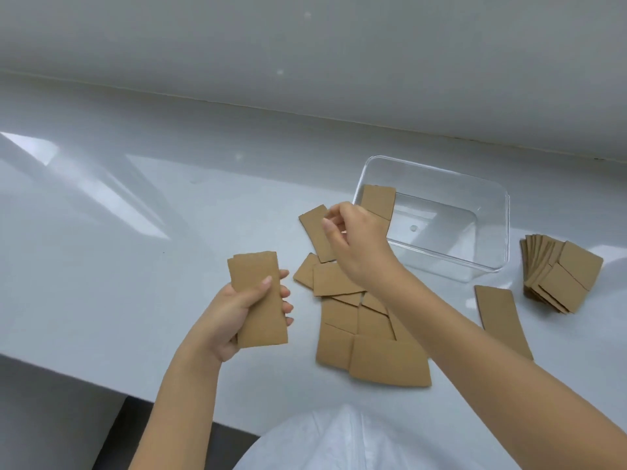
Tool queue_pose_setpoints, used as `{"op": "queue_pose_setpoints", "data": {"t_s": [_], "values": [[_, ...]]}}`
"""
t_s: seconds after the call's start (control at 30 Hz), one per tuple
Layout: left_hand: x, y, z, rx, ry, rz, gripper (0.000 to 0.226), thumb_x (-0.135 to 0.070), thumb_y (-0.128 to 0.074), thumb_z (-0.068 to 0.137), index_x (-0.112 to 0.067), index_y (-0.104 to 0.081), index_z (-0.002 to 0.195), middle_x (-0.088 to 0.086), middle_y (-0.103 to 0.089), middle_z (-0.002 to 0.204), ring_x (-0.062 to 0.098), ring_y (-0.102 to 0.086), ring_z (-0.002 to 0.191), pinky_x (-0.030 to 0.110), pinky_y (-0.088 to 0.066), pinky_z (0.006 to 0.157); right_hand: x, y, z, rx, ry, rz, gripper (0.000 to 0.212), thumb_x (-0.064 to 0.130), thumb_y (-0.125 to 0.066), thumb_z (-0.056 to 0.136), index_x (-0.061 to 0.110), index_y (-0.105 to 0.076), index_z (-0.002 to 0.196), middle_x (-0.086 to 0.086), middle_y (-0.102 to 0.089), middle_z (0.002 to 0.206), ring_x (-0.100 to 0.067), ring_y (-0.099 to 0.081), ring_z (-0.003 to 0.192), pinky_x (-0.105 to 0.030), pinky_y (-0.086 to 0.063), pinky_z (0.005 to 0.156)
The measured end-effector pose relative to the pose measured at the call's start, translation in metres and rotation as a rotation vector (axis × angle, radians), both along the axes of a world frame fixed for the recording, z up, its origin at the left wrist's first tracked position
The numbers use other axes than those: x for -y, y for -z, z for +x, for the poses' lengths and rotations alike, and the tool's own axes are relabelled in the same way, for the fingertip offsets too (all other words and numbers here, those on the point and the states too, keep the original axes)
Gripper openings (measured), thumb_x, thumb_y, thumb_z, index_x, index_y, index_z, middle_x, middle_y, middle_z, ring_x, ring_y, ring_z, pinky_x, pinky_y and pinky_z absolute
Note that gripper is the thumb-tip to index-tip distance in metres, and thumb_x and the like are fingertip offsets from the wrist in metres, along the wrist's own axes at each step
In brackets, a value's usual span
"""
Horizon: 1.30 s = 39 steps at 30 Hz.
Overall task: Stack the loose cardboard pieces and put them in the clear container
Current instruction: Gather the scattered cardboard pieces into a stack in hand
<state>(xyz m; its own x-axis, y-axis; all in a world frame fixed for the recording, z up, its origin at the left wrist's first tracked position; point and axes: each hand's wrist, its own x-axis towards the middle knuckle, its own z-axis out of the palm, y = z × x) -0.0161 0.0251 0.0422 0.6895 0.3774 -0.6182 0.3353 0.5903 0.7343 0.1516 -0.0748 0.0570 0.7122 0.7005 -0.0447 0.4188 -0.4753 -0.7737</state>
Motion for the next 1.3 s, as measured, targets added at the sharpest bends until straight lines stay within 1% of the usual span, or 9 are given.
{"op": "queue_pose_setpoints", "data": {"t_s": [0.1, 0.2, 0.33, 0.4, 0.67, 0.77, 0.87, 1.13, 1.3], "values": [[-0.013, 0.004, 0.0, 0.008, -0.106, -0.022, 0.024, -0.018, -0.049, 0.094, -0.006, -0.062, 0.11, 0.005, -0.066, 0.076, 0.021, -0.064, 0.062, 0.034, -0.057, 0.058, -0.045, 0.012, 0.002, 0.005, -0.119, -0.252, 0.033, 0.018, -0.043, 0.096, 0.004, -0.044, 0.125, -0.015, -0.046, 0.124, -0.028, -0.046, 0.117, -0.03, -0.036, 0.087], [-0.017, 0.01, 0.005, -0.001, -0.173, -0.031, 0.022, -0.018, -0.049, 0.094, -0.008, -0.063, 0.108, 0.006, -0.065, 0.077, 0.02, -0.064, 0.061, 0.034, -0.058, 0.057, -0.079, 0.032, 0.008, 0.043, -0.152, -0.546, 0.017, 0.007, -0.043, 0.091, 0.003, -0.043, 0.107, -0.014, -0.038, 0.104, -0.033, -0.042, 0.114, -0.031, -0.033, 0.077], [-0.022, 0.019, 0.014, -0.019, -0.269, -0.084, 0.022, -0.016, -0.048, 0.095, -0.007, -0.062, 0.109, 0.006, -0.064, 0.077, 0.02, -0.064, 0.059, 0.034, -0.058, 0.058, -0.103, 0.065, 0.016, 0.059, -0.096, -0.838, 0.049, 0.001, -0.047, 0.081, 0.0, -0.033, 0.128, -0.035, -0.016, 0.145, -0.046, -0.018, 0.136, -0.043, -0.029, 0.109], [-0.025, 0.024, 0.016, -0.039, -0.284, -0.094, 0.022, -0.016, -0.048, 0.095, -0.007, -0.062, 0.11, 0.007, -0.063, 0.077, 0.02, -0.064, 0.059, 0.035, -0.059, 0.059, -0.105, 0.077, 0.022, 0.102, -0.062, -0.891, 0.054, 0.003, -0.053, 0.079, 0.003, -0.032, 0.13, -0.034, -0.015, 0.146, -0.046, -0.019, 0.135, -0.046, -0.028, 0.108], [-0.028, 0.03, 0.023, -0.09, -0.237, -0.1, 0.021, -0.016, -0.048, 0.095, -0.008, -0.062, 0.108, 0.008, -0.062, 0.081, 0.019, -0.065, 0.06, 0.034, -0.059, 0.057, -0.102, 0.081, 0.047, -0.02, -0.055, -0.581, 0.07, 0.01, -0.082, 0.065, 0.004, -0.037, 0.118, -0.016, -0.048, 0.109, -0.031, -0.047, 0.099, -0.035, -0.038, 0.073], [-0.028, 0.025, 0.028, -0.067, -0.208, -0.093, 0.022, -0.016, -0.048, 0.095, -0.008, -0.062, 0.108, 0.008, -0.062, 0.081, 0.02, -0.065, 0.061, 0.035, -0.058, 0.057, -0.094, 0.084, 0.046, -0.03, -0.295, -0.481, 0.031, 0.01, -0.076, 0.072, 0.009, -0.047, 0.085, -0.009, -0.05, 0.089, -0.028, -0.048, 0.082, -0.032, -0.04, 0.063], [-0.031, 0.02, 0.029, -0.039, -0.2, -0.071, 0.023, -0.016, -0.048, 0.095, -0.007, -0.063, 0.109, 0.008, -0.062, 0.081, 0.02, -0.064, 0.061, 0.034, -0.058, 0.057, -0.088, 0.067, 0.046, -0.067, -0.411, -0.337, 0.027, 0.021, -0.071, 0.08, 0.01, -0.047, 0.075, -0.004, -0.049, 0.082, -0.022, -0.045, 0.077, -0.027, -0.032, 0.055], [-0.027, 0.012, 0.021, -0.013, -0.183, -0.082, 0.022, -0.016, -0.048, 0.094, -0.007, -0.063, 0.108, 0.008, -0.063, 0.079, 0.02, -0.065, 0.06, 0.034, -0.058, 0.057, -0.034, -0.035, 0.055, -0.147, -0.397, -0.287, 0.023, 0.032, -0.066, 0.084, 0.013, -0.058, 0.094, 0.002, -0.057, 0.085, -0.014, -0.055, 0.076, -0.026, -0.044, 0.063], [-0.011, 0.009, 0.025, -0.011, -0.091, -0.078, 0.023, -0.017, -0.05, 0.093, -0.007, -0.064, 0.107, 0.008, -0.065, 0.078, 0.02, -0.064, 0.06, 0.035, -0.058, 0.057, 0.043, -0.039, 0.053, -0.551, -0.161, -0.109, 0.017, 0.021, -0.06, 0.089, 0.014, -0.059, 0.104, -0.004, -0.067, 0.1, -0.022, -0.066, 0.091, -0.039, -0.053, 0.083]]}}
